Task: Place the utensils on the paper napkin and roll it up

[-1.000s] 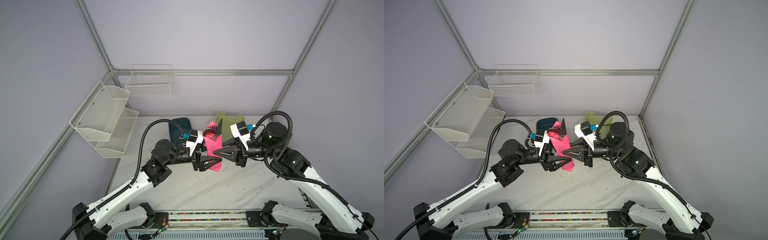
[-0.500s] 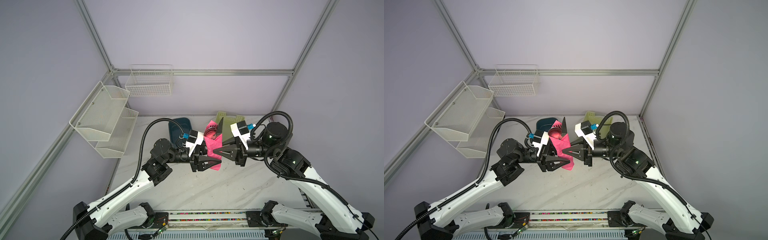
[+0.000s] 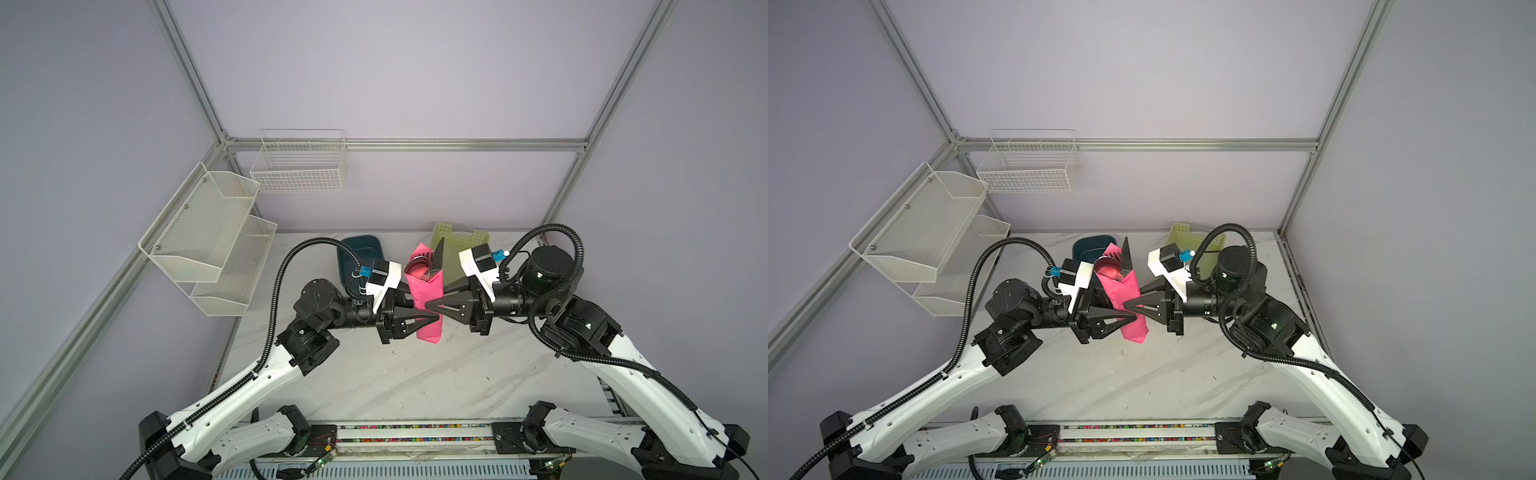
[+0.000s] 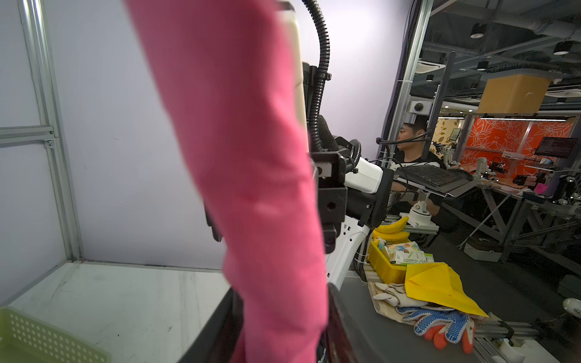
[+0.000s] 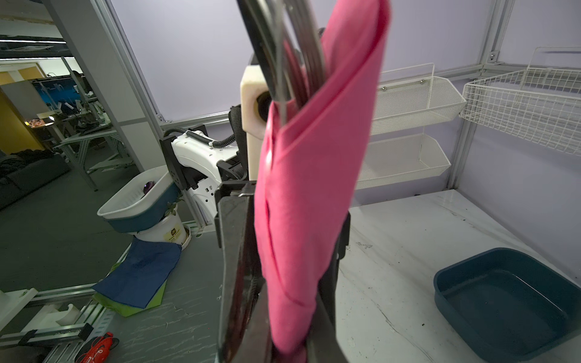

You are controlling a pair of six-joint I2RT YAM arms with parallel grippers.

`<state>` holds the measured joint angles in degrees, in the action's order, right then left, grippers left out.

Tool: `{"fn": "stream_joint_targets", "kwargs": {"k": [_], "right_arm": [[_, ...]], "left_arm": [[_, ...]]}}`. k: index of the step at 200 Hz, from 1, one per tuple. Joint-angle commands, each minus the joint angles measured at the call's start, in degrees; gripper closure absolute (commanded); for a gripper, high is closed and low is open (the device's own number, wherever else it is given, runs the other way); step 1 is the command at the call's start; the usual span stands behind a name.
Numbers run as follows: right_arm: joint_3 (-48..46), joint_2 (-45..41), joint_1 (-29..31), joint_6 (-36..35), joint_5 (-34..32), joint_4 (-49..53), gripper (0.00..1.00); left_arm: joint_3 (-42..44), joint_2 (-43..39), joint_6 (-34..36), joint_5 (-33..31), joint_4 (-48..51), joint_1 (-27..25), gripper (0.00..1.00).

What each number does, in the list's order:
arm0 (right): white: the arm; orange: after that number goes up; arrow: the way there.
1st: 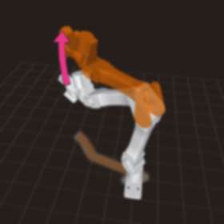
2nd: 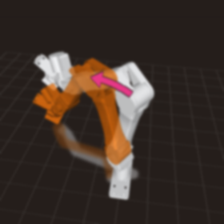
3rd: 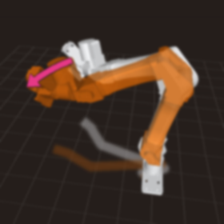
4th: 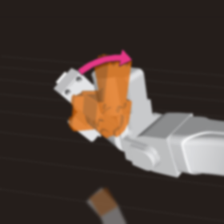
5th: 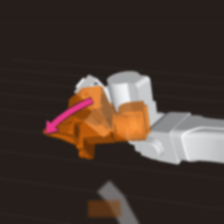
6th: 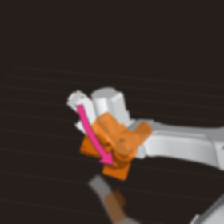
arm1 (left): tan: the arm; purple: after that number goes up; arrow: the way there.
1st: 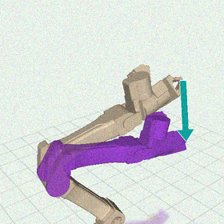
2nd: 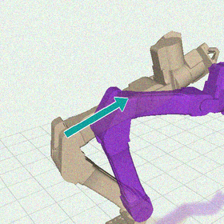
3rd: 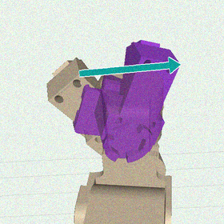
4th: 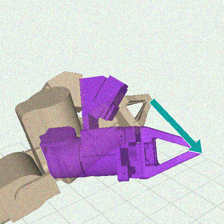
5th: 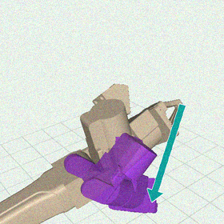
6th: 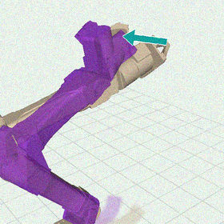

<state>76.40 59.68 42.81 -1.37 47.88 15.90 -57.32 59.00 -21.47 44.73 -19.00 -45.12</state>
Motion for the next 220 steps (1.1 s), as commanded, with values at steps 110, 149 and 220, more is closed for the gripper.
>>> {"fn": "stream_joint_targets", "kwargs": {"k": [110,149,220], "right_arm": [[3.8,-0.9,-0.3,-0.5,-1.5,-2.3,1.00],[3.6,-1.0,-0.3,-0.4,-2.2,-2.4,1.00],[4.1,-0.2,-0.3,0.2,-3.0,-2.1,1.00]], "left_arm": [[-2.3,-2.1,1.7,1.9,-0.5,-0.2,0.47],[-1.9,-1.8,1.3,2.3,-1.7,-0.3,0.53],[-2.0,-2.2,1.7,2.5,-1.8,-0.3,0.57]]}}
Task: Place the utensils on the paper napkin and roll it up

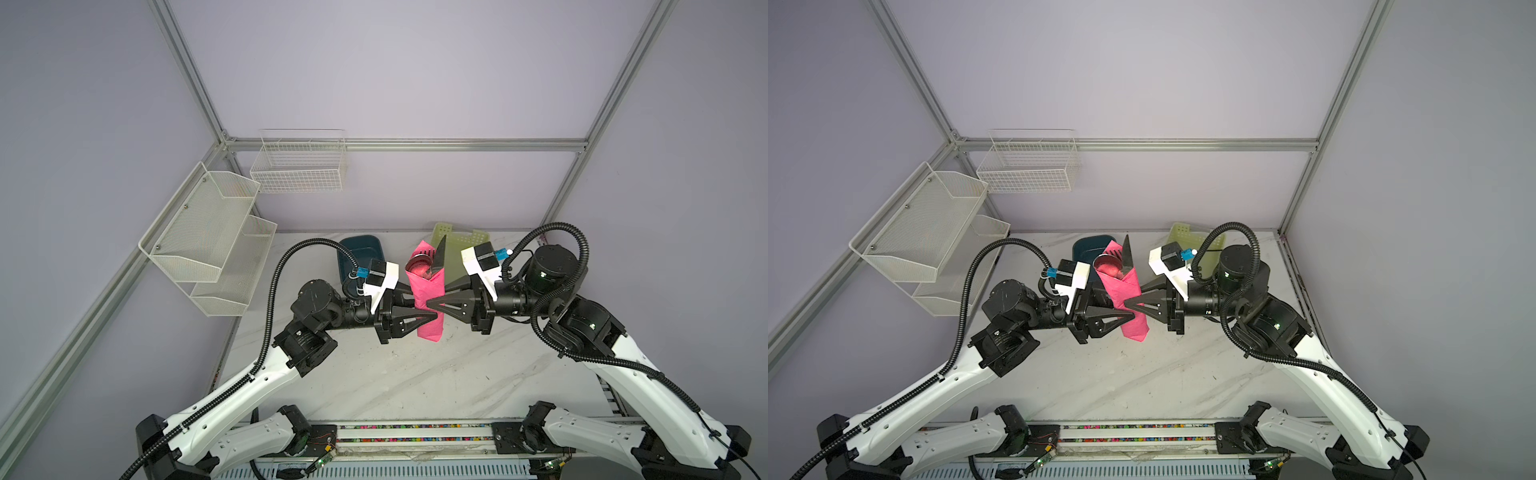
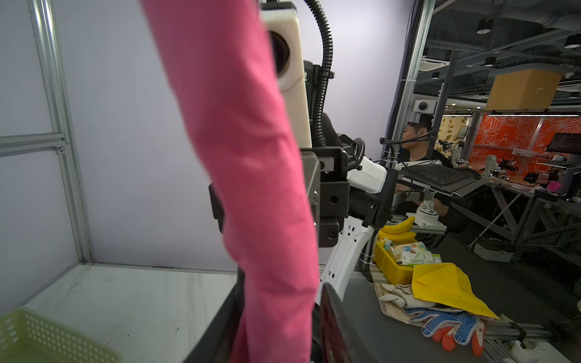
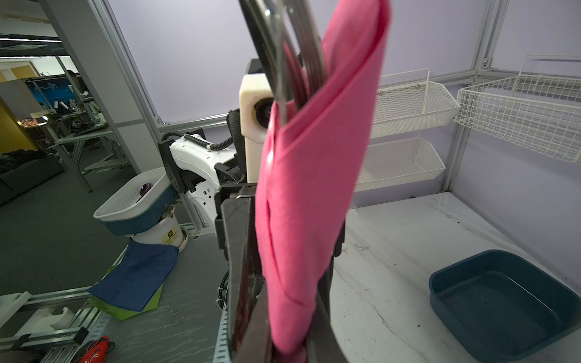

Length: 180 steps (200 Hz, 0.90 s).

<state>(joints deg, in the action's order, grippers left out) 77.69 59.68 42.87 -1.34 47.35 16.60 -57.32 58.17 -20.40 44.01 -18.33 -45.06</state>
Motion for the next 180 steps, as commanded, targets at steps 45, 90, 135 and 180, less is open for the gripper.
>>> {"fn": "stream_joint_targets", "kwargs": {"k": [45,90,135,180], "right_arm": [[3.2,0.5,-0.3,0.6,-2.9,-2.8,1.00],[3.6,0.5,-0.3,1.1,-2.5,-3.2,1.00],[3.9,0.7,-0.4,1.7,-2.4,-3.2,1.00],[4.2,1.4,-0.4,2.4,-3.6,-3.1,1.00]], "left_arm": [[-2.1,-1.7,0.7,3.9,-2.5,-0.4,0.56],[-2.0,-2.0,1.2,3.2,-2.1,-0.4,0.56],[-1.9,-2.1,1.9,4.0,-2.0,-0.4,0.63],[-1.8,-2.4,2.1,4.0,-2.1,-0.4,0.64]]}}
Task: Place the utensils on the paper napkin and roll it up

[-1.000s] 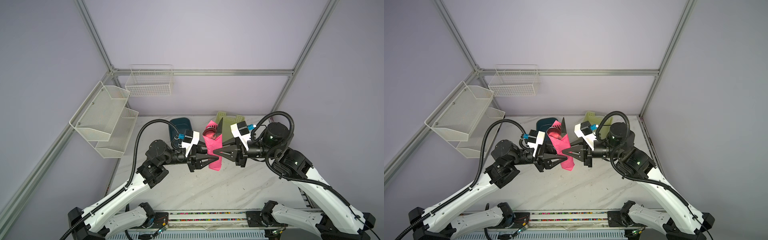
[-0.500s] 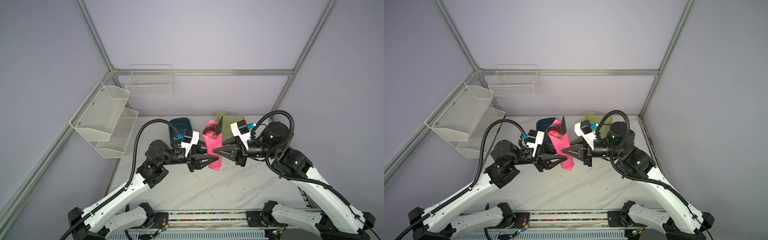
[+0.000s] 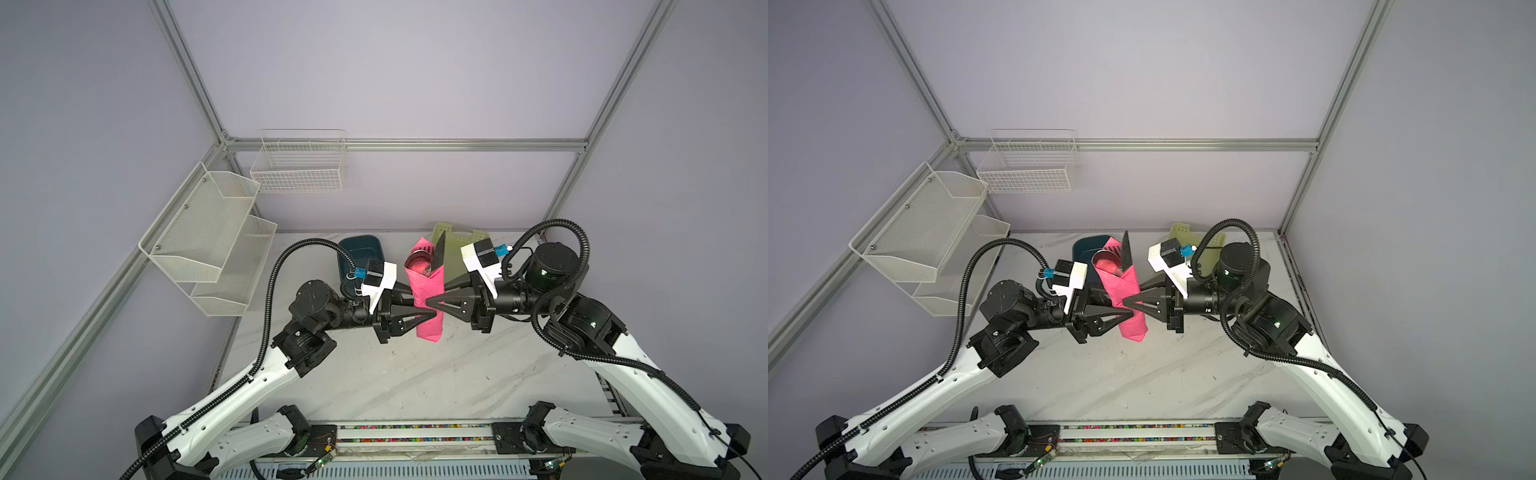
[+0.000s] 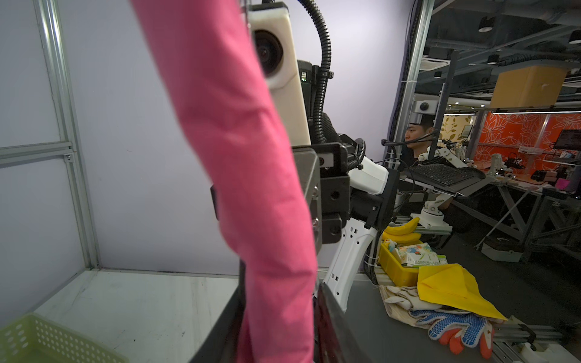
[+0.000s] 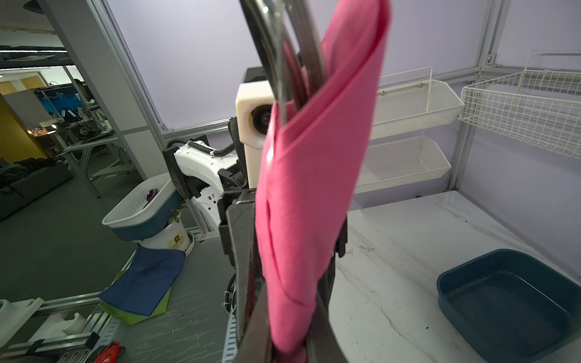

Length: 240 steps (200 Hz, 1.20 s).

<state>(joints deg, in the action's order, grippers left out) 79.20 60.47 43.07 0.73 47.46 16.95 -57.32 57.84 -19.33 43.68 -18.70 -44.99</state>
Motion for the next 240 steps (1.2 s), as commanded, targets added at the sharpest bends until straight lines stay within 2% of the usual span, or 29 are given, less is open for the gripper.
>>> {"fn": "stream_joint_targets", "kwargs": {"k": [1,30,48,99,120,138,222,240], "right_arm": [[2.8,0.6,-0.6,0.4,-3.7,-3.4,1.00],[3.0,1.0,-0.6,1.0,-4.3,-3.3,1.00],[2.9,1.1,-0.6,1.2,-4.4,-3.2,1.00],[3.0,1.1,-0.6,1.8,-4.7,-3.3,1.00],[2.9,1.1,-0.6,1.9,-4.7,-3.3,1.00],[2.9,1.1,-0.6,2.1,-4.9,-3.3,1.00],[3.4,0.7,-0.6,2.3,-3.8,-4.1,1.00],[3.5,0.5,-0.6,2.2,-3.1,-4.2,1.00]], "left_arm": [[-1.8,-2.1,1.0,4.4,-1.7,-0.4,0.64],[-1.8,-2.3,1.1,4.7,-1.7,-0.4,0.58],[-1.7,-2.5,1.4,5.0,-1.7,-0.4,0.58],[-1.6,-2.6,1.8,5.3,-1.7,-0.4,0.68],[-1.6,-2.6,1.9,5.3,-1.7,-0.5,0.69],[-1.7,-2.7,1.9,6.1,-1.9,-0.5,0.60],[-1.2,-2.9,2.2,6.0,-1.9,-0.6,0.62],[-1.2,-2.8,2.2,5.9,-1.9,-0.6,0.56]]}}
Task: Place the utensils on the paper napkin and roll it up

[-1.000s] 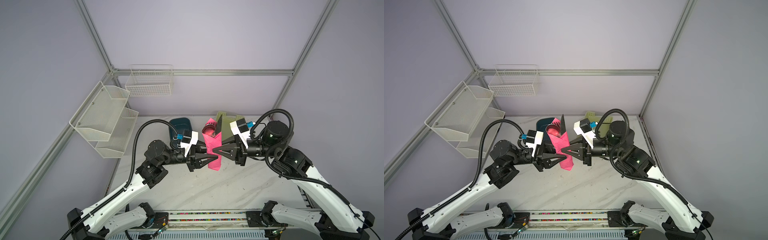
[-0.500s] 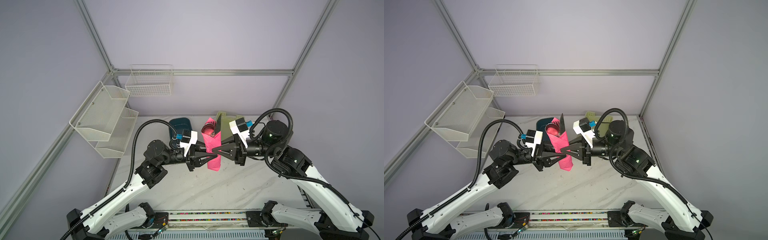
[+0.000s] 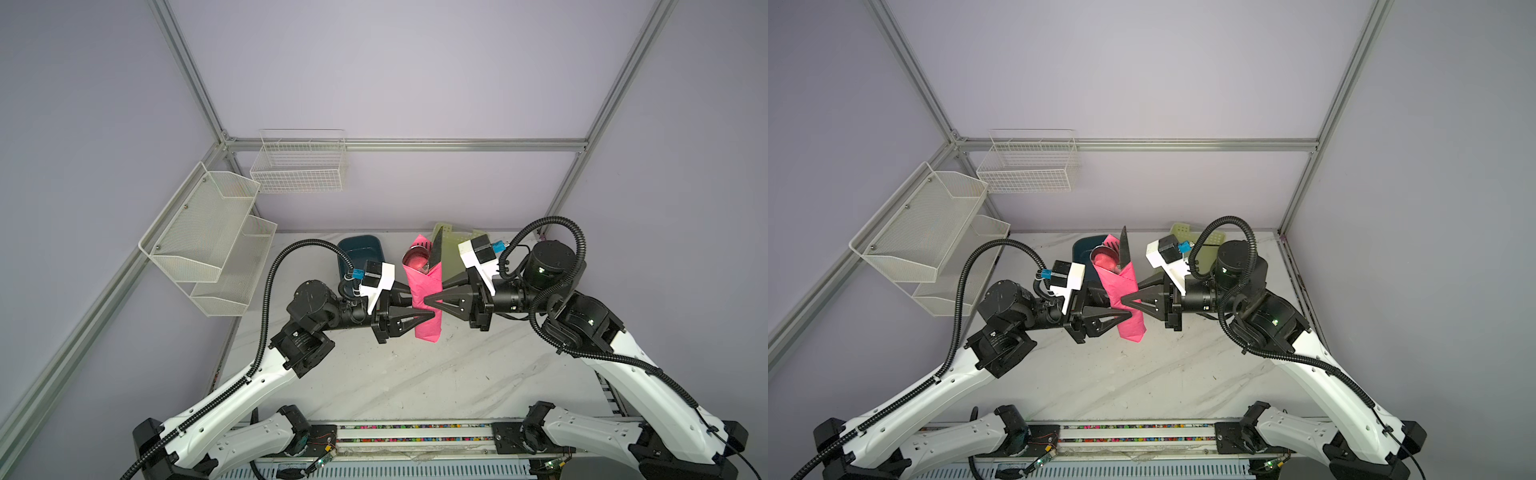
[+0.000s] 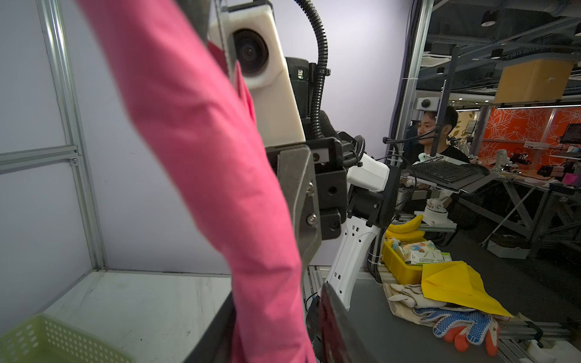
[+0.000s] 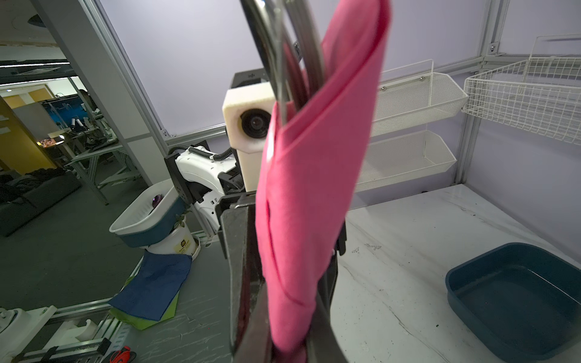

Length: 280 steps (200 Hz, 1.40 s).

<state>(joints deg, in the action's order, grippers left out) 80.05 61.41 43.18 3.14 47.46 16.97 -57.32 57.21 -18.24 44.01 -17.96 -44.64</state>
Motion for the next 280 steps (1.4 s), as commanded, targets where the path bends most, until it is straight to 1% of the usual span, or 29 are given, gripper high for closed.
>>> {"fn": "stream_joint_targets", "kwargs": {"k": [1,36,56,75,92,117,137,157,194,223,250,280], "right_arm": [[2.6,-0.5,-0.7,-0.2,-3.1,-4.3,1.00],[2.4,-0.8,-0.7,-0.3,-2.3,-4.7,1.00],[2.2,-1.0,-0.7,-0.3,-1.9,-4.8,1.00],[2.3,-1.1,-0.7,-0.3,-1.7,-4.9,1.00],[2.3,-1.3,-0.7,-0.1,-1.4,-5.3,1.00],[2.2,-1.3,-0.7,0.3,-1.2,-5.4,1.00],[2.3,-1.3,-0.7,0.4,-1.1,-5.5,1.00],[2.0,-1.2,-0.8,0.5,-0.5,-5.5,1.00],[1.2,-1.1,-0.7,0.7,0.1,-4.9,1.00],[0.7,-1.4,-0.7,0.6,0.1,-4.7,1.00],[0.4,-1.5,-0.7,0.8,0.7,-4.7,1.00],[0.3,-1.9,-0.7,0.7,0.5,-4.7,0.94]], "left_arm": [[-1.2,-2.2,1.1,5.5,-2.6,-1.0,0.56],[-1.4,-1.8,1.1,5.5,-2.6,-1.0,0.55],[-1.4,-1.6,1.1,5.3,-2.6,-0.9,0.61],[-1.4,-1.6,1.2,5.0,-2.4,-0.9,0.63],[-1.4,-1.5,1.2,5.0,-2.2,-0.9,0.63],[-1.7,-1.5,1.2,5.8,-2.2,-1.0,0.60],[-1.8,-1.6,1.2,6.1,-2.2,-1.1,0.61],[-1.9,-1.7,1.5,5.5,-2.2,-1.1,0.63],[-2.1,-2.0,1.6,3.2,-2.3,-1.1,0.65],[-1.9,-2.4,1.6,1.4,-2.7,-1.1,0.71],[-1.5,-2.7,1.6,-0.1,-2.9,-1.1,0.80],[-0.7,-3.4,1.6,-2.1,-3.5,-1.1,0.89]]}}
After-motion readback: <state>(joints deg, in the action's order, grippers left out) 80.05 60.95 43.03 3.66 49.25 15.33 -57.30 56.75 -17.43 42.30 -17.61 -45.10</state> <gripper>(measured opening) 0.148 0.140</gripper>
